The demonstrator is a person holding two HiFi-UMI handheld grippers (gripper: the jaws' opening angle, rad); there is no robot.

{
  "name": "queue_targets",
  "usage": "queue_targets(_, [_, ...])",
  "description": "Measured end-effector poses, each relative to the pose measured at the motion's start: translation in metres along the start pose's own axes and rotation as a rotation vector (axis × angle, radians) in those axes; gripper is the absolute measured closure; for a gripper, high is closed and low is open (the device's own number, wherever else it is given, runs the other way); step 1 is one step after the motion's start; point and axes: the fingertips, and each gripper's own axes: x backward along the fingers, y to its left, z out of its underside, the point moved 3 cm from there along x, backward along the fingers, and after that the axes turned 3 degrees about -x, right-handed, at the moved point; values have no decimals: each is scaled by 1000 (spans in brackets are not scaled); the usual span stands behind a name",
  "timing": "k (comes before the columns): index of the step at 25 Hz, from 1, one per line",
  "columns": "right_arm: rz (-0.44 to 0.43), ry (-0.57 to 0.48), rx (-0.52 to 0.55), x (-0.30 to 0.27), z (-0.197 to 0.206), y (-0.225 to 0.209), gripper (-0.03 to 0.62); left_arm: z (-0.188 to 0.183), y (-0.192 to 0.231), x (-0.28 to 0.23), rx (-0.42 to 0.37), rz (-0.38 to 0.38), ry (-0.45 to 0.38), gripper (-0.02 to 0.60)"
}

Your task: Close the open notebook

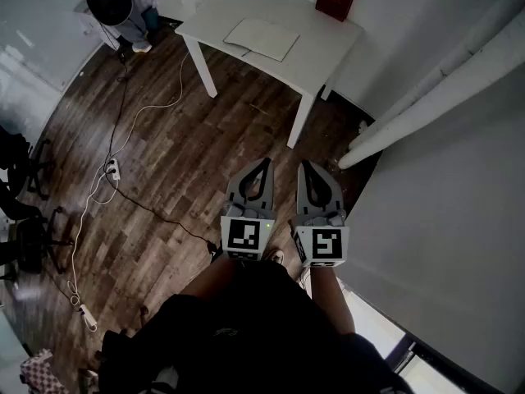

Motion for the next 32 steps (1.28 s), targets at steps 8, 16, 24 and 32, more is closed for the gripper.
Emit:
queue_targets(8, [-29,25,-4,-63,12,20,572,12,58,-25,12,-21,8,580])
queue_targets(16, [-67,57,9,-130,18,44,571,28,117,-51,50,-4,49,580])
queue_targets(24, [-115,47,-1,-208,-1,98,571,29,205,-61,77,-14,42,580])
queue_targets(32, [-96,30,3,-259,-5,128,572,28,254,-76,88,52,41,580])
